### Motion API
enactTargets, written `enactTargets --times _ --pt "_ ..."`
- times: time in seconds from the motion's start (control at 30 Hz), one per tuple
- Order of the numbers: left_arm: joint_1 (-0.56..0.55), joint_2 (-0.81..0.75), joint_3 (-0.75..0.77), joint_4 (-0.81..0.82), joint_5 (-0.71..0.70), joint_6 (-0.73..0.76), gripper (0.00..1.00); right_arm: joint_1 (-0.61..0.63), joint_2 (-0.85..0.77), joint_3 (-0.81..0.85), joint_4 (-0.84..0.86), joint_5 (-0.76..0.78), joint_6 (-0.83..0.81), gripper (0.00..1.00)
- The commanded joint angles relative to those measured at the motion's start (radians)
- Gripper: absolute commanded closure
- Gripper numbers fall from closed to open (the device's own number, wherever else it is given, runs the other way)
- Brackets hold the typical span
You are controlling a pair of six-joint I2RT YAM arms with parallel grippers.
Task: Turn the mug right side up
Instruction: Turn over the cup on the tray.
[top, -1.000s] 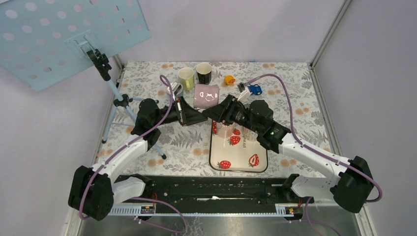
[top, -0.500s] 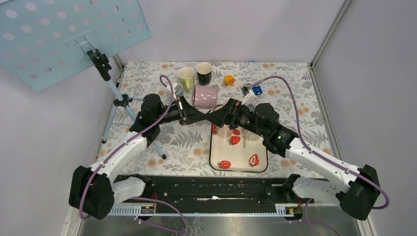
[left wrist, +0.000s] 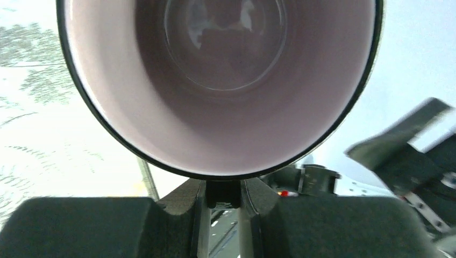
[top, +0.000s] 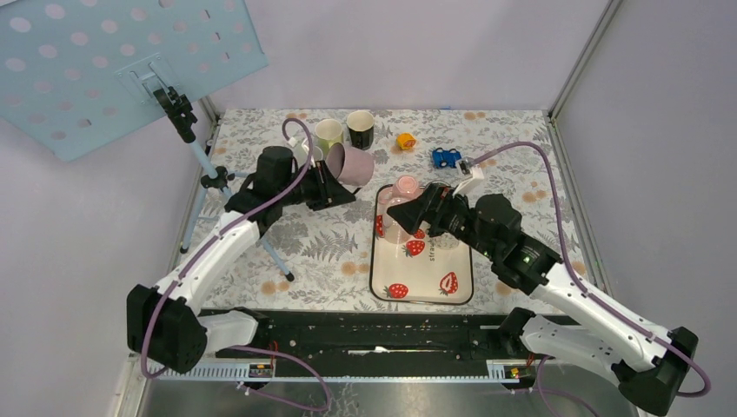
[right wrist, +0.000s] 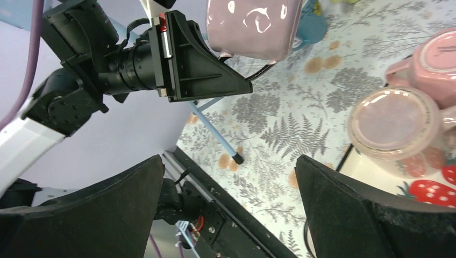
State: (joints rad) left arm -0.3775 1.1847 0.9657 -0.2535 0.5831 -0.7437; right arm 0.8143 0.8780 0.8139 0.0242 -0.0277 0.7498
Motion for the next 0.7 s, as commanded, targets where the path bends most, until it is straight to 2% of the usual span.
enactTargets --times 0.0,0.3,0.67 --pt "-0.012 0.071 0.105 -0.075 -0.126 0.149 1.0 0.006 -0.041 0.041 -0.09 0.106 -0.094 0.0" --pt "-0.113 0.282 0.332 -0.291 -0.441 0.278 1.0 0.007 -0.065 0.053 -0.138 0.153 -0.14 0.0" --pt "-0.129 0.526 0.48 -0.352 -0.625 0.339 1.0 0.005 -0.105 0.062 -0.184 0.208 -0.161 0.0"
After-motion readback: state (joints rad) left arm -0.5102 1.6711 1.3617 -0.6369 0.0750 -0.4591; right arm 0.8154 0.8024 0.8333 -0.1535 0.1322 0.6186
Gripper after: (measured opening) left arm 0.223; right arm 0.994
